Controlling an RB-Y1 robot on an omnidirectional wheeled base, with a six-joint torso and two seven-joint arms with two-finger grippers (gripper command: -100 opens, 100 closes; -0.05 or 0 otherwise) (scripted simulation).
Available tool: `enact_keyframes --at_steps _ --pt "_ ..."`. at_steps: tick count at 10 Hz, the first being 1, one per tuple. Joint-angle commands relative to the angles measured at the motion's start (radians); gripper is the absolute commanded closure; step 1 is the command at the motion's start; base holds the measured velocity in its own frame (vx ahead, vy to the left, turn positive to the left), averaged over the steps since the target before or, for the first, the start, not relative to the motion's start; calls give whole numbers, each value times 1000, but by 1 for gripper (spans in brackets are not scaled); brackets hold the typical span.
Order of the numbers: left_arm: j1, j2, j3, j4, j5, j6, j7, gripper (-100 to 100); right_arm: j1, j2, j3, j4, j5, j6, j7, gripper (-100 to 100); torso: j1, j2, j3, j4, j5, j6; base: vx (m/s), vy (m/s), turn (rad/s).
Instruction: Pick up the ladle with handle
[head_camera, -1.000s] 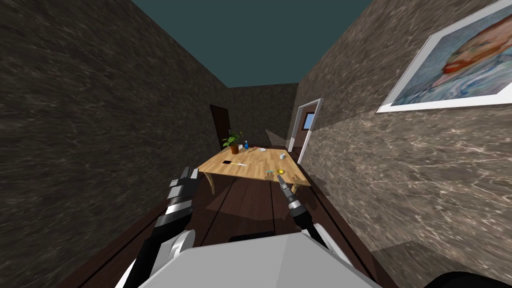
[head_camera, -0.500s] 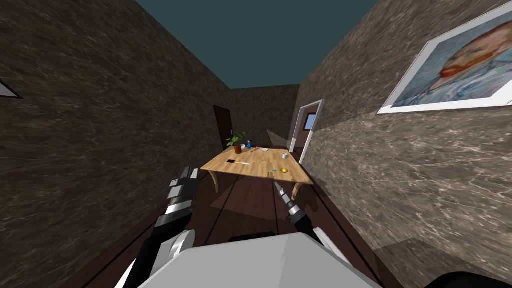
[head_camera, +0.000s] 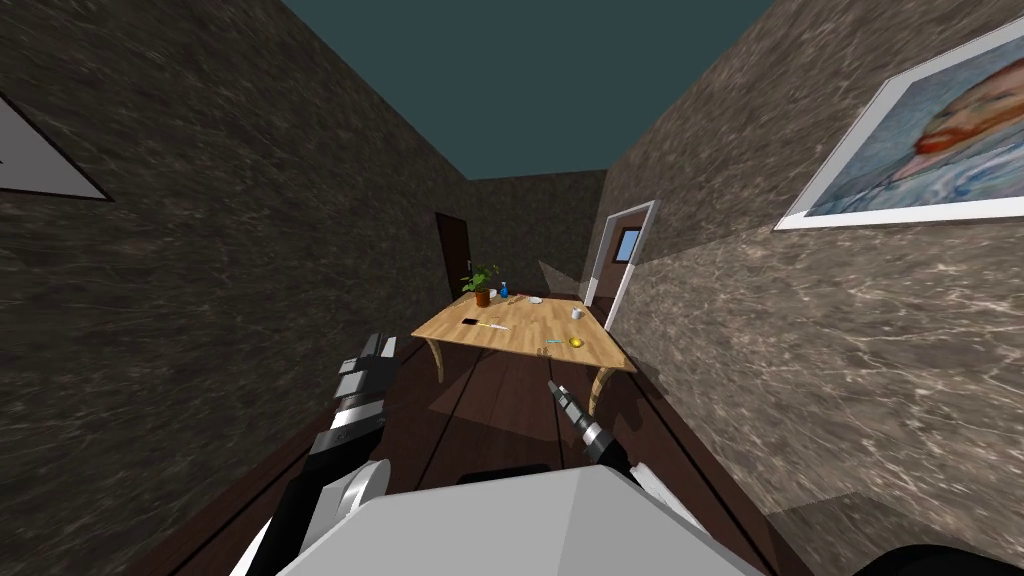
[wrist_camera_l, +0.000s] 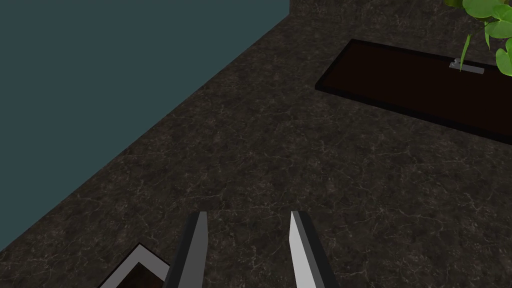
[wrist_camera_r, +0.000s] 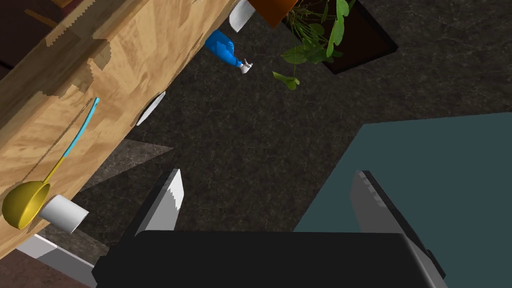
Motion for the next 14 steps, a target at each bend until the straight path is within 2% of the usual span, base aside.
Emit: enact_keyframes --at_steps 1,2,3,11,14 --pt "0 0 0 0 0 0 0 0 3 -20 8 40 8 -2 14 -100 0 0 0 0 0 0 19 25 72" --pt "0 0 0 0 0 0 0 0 -7 -55 28 69 27 -2 38 -100 -1 0 0 0 0 0 33 44 126" --pt "0 0 0 0 0 0 0 0 -7 -55 28 102 27 -2 38 -100 0 -1 0 0 0 0 16 21 61" --pt "0 0 0 0 0 0 0 0 -7 -55 28 102 27 -2 38 -100 -1 1 1 0 0 0 1 7 -5" --pt "0 0 0 0 0 0 0 0 -14 -122 38 161 51 17 56 -100 1 -2 -1 0 0 0 59 54 73"
